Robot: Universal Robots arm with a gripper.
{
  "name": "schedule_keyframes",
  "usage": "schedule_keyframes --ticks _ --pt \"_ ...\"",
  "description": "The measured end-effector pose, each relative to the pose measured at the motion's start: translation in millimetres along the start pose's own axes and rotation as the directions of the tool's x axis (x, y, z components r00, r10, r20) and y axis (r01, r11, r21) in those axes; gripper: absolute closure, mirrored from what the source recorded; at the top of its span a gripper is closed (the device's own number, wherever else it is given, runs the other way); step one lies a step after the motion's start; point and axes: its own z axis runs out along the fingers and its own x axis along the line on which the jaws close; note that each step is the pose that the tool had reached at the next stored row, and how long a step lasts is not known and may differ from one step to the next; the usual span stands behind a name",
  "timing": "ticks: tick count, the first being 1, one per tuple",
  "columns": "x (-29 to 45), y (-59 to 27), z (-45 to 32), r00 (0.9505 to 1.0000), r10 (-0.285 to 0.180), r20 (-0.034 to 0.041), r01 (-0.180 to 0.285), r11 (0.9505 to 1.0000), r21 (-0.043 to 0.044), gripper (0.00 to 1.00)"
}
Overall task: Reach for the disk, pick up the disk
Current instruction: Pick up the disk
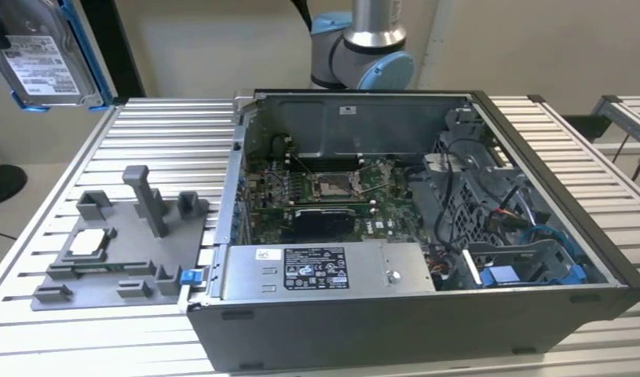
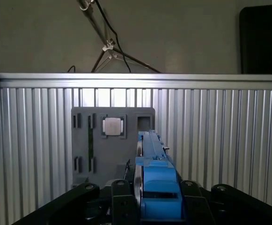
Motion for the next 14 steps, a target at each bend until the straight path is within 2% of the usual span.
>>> schedule_keyframes --ticks 4,9,11,14 --pt "0.0 0.0 -4.2 1.0000 0.000 0.0003 0.000 1.0000 0.0000 1.00" --pt "0.0 -0.2 -4.1 1.0000 0.000 0.0004 0.000 1.0000 0.0002 1.00" --pt "0.0 -3.4 -4.2 1.0000 0.000 0.0002 0.000 1.0000 -0.0001 1.00" --pt "-0.2 -14.1 -4.3 1.0000 0.000 0.0003 0.000 1.0000 -0.0003 1.00"
